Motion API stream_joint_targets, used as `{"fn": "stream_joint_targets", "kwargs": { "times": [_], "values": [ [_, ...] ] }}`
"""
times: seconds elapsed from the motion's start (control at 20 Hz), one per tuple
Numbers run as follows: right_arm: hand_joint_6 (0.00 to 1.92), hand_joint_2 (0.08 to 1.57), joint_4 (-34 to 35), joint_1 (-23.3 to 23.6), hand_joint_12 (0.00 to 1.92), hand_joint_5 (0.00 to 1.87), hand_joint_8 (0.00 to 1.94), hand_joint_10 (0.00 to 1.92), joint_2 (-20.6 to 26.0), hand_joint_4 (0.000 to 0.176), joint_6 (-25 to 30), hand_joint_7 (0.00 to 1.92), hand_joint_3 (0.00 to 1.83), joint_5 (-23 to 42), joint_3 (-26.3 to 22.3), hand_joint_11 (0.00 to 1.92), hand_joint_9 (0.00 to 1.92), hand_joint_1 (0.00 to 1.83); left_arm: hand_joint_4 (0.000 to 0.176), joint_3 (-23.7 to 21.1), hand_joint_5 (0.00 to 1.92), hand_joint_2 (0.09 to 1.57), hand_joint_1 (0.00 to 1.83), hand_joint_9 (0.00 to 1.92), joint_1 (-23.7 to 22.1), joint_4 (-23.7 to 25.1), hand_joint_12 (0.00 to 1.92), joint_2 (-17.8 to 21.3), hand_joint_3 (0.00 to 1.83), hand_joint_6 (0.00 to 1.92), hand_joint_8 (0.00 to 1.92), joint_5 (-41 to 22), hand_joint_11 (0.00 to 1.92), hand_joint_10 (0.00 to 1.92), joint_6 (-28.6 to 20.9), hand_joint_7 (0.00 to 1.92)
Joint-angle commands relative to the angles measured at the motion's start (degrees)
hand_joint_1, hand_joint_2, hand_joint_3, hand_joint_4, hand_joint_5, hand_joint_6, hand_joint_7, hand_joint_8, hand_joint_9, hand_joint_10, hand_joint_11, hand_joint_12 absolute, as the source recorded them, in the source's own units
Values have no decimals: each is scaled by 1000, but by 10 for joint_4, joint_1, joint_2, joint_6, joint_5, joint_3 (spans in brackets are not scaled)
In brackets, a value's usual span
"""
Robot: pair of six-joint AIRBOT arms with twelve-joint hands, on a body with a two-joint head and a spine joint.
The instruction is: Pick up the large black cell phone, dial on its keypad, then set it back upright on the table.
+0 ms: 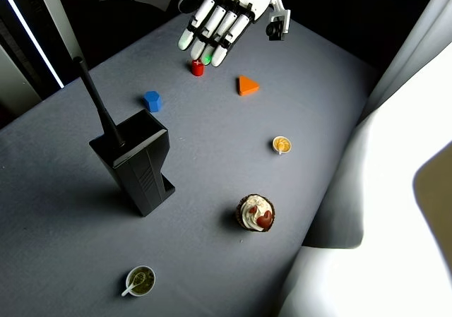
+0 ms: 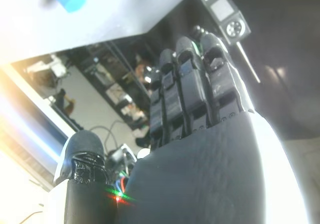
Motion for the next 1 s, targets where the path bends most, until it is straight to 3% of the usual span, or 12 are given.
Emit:
{"fn": "stream_joint_targets", "kwargs": {
  "times": [0.0,0.55,0.7,0.95],
  "values": [
    [16,980,14,4,656,163,13,17,2,0,3,186,18,67,1,0,185,18,0,2,157,1111,0,149,-16,-52,438,1,12,4,1,-42,0,10,-2,157],
    [1,949,62,10,559,137,2,2,-12,0,28,147,0,67,43,0,147,166,0,-4,128,1112,0,137,-36,-65,447,1,0,0,1,-17,0,1,-4,138],
    [0,966,61,47,513,107,0,1,-19,0,40,135,3,67,52,0,139,199,0,-10,146,1120,0,155,-41,-66,486,1,1,1,2,-8,0,3,-2,154],
    [0,913,-29,104,405,60,0,0,-71,0,40,88,0,67,98,0,99,506,0,-28,152,1120,0,143,-40,-74,415,4,2,12,11,26,0,4,10,162]
  ]
}}
